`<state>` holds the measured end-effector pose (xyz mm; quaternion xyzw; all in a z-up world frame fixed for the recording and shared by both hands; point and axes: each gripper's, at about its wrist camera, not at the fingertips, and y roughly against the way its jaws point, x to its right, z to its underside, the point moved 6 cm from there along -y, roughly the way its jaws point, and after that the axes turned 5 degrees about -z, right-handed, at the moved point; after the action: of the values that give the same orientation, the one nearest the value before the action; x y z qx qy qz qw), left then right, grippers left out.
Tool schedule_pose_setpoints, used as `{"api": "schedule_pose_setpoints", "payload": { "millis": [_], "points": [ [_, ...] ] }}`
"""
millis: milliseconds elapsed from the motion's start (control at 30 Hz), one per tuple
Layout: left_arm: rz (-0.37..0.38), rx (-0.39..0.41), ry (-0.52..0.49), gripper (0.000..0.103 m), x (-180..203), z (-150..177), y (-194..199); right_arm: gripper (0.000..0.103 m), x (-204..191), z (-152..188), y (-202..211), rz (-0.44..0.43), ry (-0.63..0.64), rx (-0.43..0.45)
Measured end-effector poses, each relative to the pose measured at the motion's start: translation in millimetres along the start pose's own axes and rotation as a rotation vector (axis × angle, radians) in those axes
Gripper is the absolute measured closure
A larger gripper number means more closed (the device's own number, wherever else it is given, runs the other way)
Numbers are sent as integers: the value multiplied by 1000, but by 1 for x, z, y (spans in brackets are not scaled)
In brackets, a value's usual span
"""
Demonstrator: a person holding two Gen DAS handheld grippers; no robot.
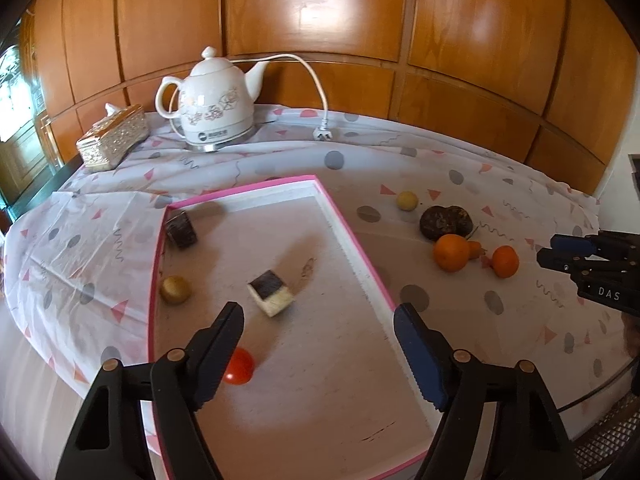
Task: Organize fruits
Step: 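Move both tools back toward the remaining fruits beside the tray, then reach the left gripper to the small yellow potato and grasp it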
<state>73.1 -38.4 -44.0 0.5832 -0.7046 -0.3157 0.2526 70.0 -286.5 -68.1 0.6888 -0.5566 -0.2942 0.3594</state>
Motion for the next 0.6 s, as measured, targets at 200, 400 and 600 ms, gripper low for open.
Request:
{"api": "schedule_pose_setpoints", "payload": {
  "millis": [200, 400, 600],
  "points": [
    [10, -16, -13, 25, 12, -3, -6, 66, 34, 8, 5, 54, -20, -15],
    [2, -28, -26, 25, 19, -7, -13, 66, 67, 20, 9, 96, -53, -34],
    [11, -42, -36, 25, 29, -14, -20, 66, 99, 29, 14, 132, -100, -46]
  ]
}}
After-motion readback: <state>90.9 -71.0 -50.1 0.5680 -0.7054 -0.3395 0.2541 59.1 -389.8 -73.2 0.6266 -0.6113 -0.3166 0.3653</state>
